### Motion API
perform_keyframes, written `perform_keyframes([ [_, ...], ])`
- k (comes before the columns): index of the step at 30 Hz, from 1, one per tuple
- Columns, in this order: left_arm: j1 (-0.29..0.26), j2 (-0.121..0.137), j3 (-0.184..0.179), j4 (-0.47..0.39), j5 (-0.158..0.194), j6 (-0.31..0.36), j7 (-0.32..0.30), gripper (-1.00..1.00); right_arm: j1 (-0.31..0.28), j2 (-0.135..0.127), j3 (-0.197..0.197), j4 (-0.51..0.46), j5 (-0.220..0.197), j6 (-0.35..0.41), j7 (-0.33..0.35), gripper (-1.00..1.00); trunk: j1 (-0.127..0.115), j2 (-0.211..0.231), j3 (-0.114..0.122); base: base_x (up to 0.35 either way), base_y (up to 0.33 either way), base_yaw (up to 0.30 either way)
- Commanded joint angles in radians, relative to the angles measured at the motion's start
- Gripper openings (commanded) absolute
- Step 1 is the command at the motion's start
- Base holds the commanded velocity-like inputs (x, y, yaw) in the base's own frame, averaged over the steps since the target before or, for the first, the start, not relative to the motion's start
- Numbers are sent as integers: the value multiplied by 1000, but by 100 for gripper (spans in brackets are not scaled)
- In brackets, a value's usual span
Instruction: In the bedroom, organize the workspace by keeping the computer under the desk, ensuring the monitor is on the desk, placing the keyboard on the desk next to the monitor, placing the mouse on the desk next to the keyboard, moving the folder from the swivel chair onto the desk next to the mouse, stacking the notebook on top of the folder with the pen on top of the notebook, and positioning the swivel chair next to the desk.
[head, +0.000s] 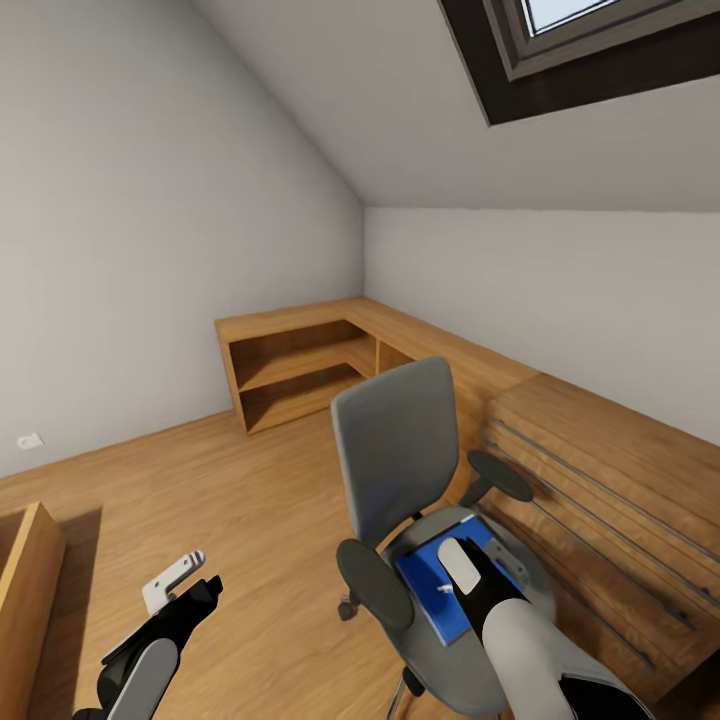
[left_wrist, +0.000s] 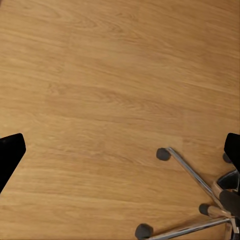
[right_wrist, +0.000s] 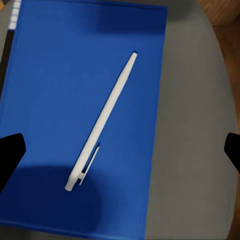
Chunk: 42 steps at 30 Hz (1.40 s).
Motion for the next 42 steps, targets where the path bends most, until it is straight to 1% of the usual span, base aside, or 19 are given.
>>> perform_keyframes([
  [1, -1, 1, -2, -1, 6, 2, 8, 100, 0, 0, -1, -2, -4, 2, -3, 100, 4, -8, -4, 0, 0, 0],
  [18, -1, 1, -2, -1, 6, 2, 8, 100, 0, 0, -1, 0, -5, 1, 0, 100, 69, -127, -58, 0, 0, 4],
  [25, -1, 1, -2, -1, 6, 2, 8, 100, 0, 0, -1, 0, -5, -3, 0, 100, 96, -176, -80, 0, 0, 197],
  [33, -1, 1, -2, 0, 7, 4, 8, 100, 0, 0, -1, 0, -5, -3, 0, 100, 96, -176, -80, 0, 0, 34],
  [42, -1, 1, -2, 0, 7, 4, 8, 100, 0, 0, -1, 0, -5, -3, 1, 100, 96, -176, -80, 0, 0, 169],
])
